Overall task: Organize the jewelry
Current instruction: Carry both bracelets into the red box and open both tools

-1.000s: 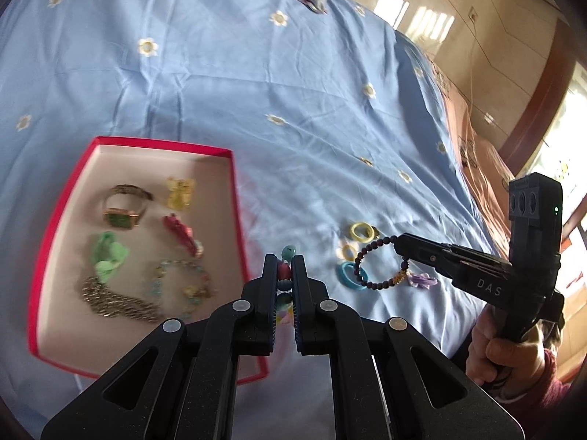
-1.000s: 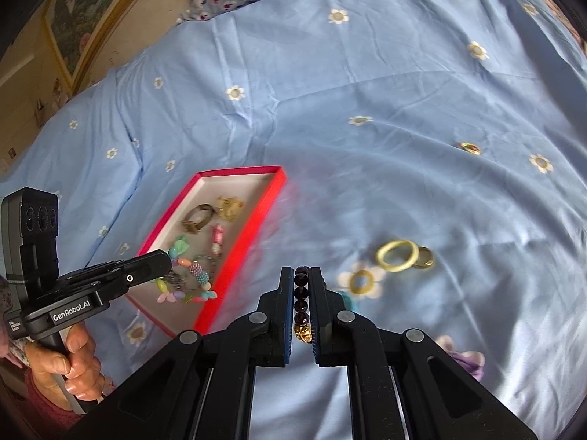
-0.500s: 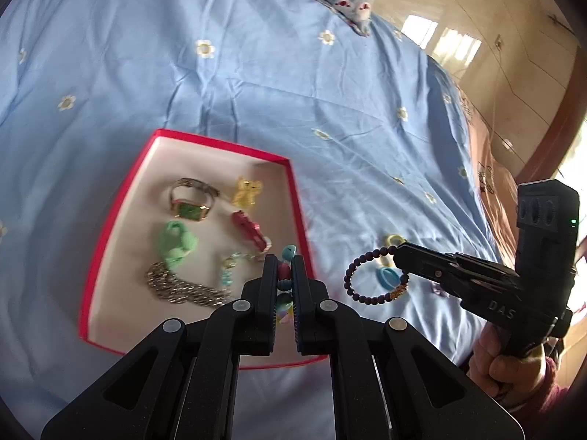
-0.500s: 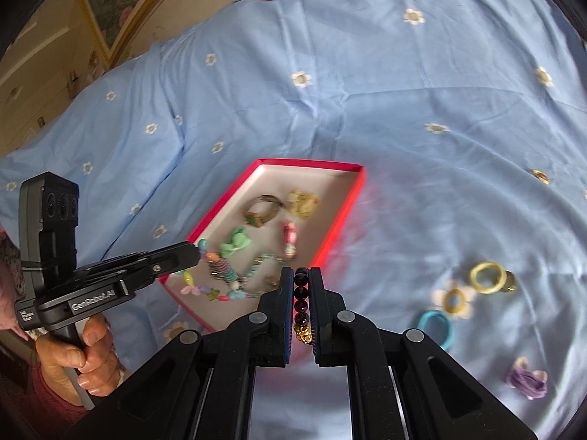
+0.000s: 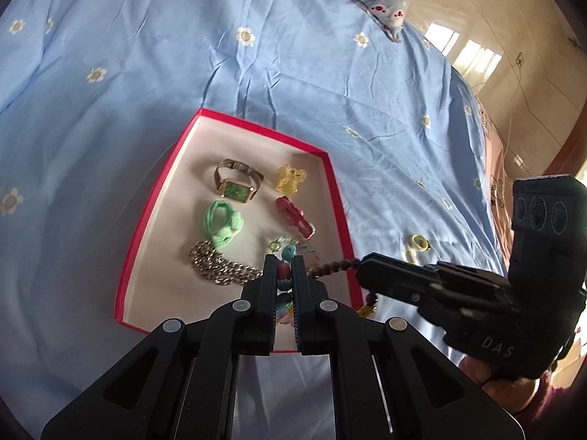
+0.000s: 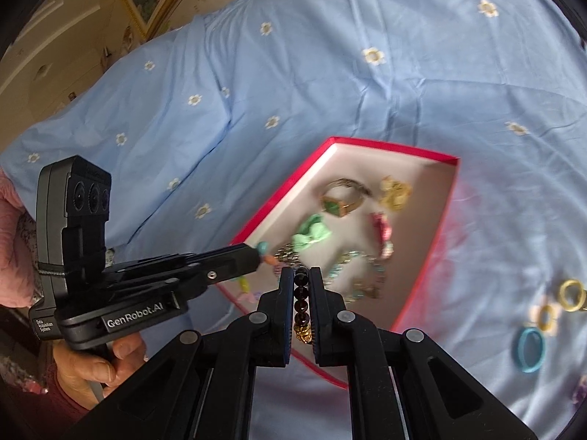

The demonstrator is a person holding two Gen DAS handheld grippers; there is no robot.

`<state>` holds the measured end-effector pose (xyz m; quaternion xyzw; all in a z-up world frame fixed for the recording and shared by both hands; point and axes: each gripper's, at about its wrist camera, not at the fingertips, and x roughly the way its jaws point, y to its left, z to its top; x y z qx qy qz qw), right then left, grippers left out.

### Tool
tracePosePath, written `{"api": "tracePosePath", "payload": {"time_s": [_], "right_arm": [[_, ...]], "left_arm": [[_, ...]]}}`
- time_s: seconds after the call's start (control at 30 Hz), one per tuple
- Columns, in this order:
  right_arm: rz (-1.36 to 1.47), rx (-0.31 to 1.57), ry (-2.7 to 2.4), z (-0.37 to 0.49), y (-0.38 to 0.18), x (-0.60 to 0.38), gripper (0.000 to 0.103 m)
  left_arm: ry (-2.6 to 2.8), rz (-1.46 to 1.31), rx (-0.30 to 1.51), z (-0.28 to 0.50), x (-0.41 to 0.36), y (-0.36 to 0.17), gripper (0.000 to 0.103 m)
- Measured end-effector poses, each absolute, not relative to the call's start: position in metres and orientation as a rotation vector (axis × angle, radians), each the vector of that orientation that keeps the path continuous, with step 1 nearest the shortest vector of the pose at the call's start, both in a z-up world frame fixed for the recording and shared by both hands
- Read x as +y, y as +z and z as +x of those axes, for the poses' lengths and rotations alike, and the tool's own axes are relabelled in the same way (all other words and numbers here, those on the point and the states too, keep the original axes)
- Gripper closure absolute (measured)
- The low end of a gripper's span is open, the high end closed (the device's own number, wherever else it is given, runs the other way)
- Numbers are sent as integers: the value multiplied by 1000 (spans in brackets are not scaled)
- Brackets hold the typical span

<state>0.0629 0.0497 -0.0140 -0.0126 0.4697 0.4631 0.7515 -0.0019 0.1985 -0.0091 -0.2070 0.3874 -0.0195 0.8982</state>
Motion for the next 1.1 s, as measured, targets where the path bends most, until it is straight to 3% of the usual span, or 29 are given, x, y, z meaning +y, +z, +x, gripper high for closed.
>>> {"api": "tracePosePath", "payload": {"time_s": [0.5, 1.1], "right_arm": [[-91, 1120, 895, 84, -72, 51, 96], [-137, 1139, 876, 88, -85, 58, 91]], "left_arm": [[111, -401, 912, 6, 232, -56, 97], [185, -337, 959, 14, 232, -68, 96]]}}
